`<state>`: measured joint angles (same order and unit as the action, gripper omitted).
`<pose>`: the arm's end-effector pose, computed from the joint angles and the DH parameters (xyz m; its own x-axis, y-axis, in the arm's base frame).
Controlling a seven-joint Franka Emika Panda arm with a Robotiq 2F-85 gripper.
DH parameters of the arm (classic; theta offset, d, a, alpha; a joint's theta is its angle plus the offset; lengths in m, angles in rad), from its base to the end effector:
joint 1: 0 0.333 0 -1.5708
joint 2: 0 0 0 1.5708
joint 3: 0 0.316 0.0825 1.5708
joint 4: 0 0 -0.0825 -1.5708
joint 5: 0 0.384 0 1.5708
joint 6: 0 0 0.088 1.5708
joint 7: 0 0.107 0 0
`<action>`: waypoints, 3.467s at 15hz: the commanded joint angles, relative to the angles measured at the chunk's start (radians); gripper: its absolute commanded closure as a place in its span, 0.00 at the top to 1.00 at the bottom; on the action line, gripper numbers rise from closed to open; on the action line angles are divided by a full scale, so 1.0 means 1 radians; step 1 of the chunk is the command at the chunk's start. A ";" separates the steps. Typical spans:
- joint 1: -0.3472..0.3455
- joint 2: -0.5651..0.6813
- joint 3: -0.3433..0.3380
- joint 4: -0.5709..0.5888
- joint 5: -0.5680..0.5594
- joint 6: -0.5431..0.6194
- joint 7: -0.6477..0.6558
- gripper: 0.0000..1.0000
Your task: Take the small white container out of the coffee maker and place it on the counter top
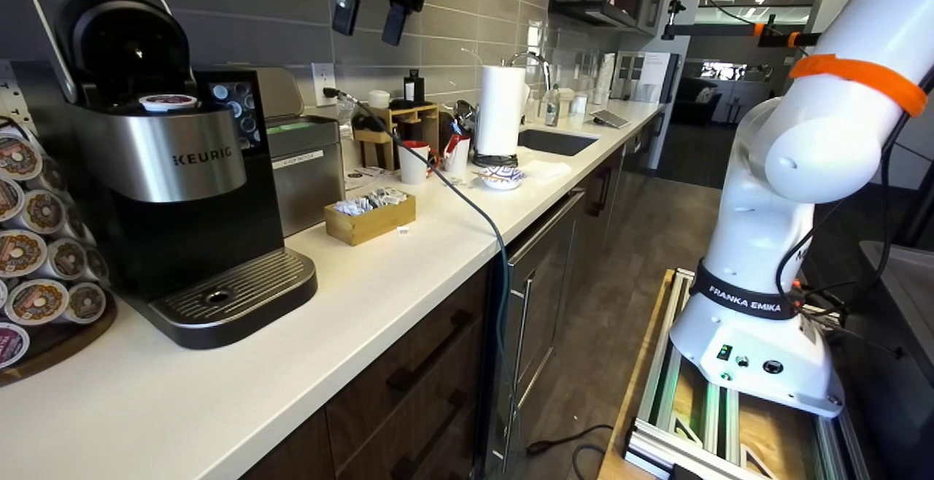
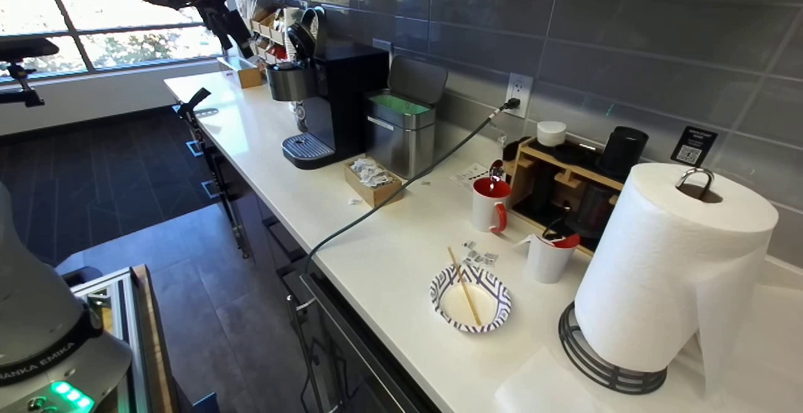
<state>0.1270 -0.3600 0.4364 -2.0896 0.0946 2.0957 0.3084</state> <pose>0.3957 0.2872 0.5917 0.9221 0.1999 0.3314 0.2275 -0.9727 -0.0463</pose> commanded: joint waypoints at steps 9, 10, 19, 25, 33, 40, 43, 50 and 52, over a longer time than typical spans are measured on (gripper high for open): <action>0.112 0.234 0.017 0.253 -0.132 -0.004 0.223 1.00; 0.107 0.229 0.020 0.244 -0.138 -0.004 0.292 1.00; 0.020 0.296 0.233 0.265 -0.686 0.023 0.938 1.00; 0.213 0.518 0.211 0.426 -1.033 -0.156 1.102 1.00; 0.346 0.696 0.061 0.639 -0.783 -0.122 0.871 1.00; 0.398 0.682 -0.008 0.635 -0.782 -0.122 0.869 1.00; 0.360 0.631 -0.032 0.568 -0.735 -0.042 0.726 1.00; 0.325 0.541 -0.111 0.475 -0.529 -0.034 0.541 1.00; 0.331 0.517 -0.118 0.443 -0.515 -0.025 0.553 1.00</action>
<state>0.4497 0.2220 0.3319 -1.5634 -0.4705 2.0740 0.8647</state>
